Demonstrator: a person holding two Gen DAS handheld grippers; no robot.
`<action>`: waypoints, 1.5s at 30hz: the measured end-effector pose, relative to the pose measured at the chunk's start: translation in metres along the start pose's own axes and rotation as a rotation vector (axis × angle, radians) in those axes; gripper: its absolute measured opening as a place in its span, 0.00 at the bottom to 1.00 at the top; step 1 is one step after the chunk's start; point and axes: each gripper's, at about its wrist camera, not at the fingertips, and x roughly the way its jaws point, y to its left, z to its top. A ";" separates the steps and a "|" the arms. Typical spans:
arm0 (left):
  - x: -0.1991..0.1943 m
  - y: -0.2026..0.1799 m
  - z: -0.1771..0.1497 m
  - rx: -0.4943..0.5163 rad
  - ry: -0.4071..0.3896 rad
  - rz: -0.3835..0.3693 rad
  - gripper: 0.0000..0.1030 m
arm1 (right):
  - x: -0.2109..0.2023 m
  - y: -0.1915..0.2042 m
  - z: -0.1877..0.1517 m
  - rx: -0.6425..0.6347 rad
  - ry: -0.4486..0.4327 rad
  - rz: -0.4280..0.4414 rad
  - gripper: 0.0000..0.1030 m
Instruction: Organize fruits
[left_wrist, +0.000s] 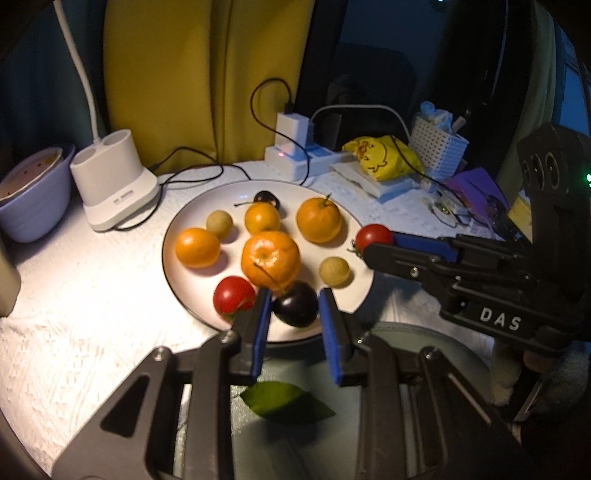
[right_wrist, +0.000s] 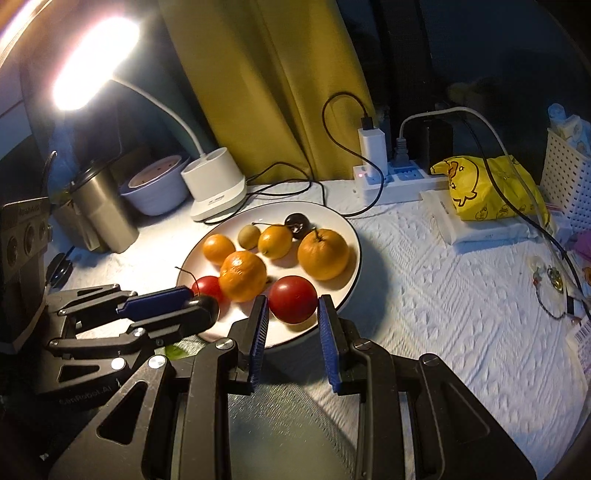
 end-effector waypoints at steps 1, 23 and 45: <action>0.001 0.001 0.001 0.000 0.001 -0.002 0.26 | 0.002 -0.001 0.001 0.002 0.001 -0.001 0.28; -0.006 0.001 -0.002 -0.029 -0.007 -0.016 0.38 | 0.007 -0.002 0.000 0.019 0.020 -0.034 0.29; -0.080 -0.002 -0.020 -0.041 -0.122 0.014 0.41 | -0.045 0.043 -0.014 -0.026 -0.023 -0.053 0.29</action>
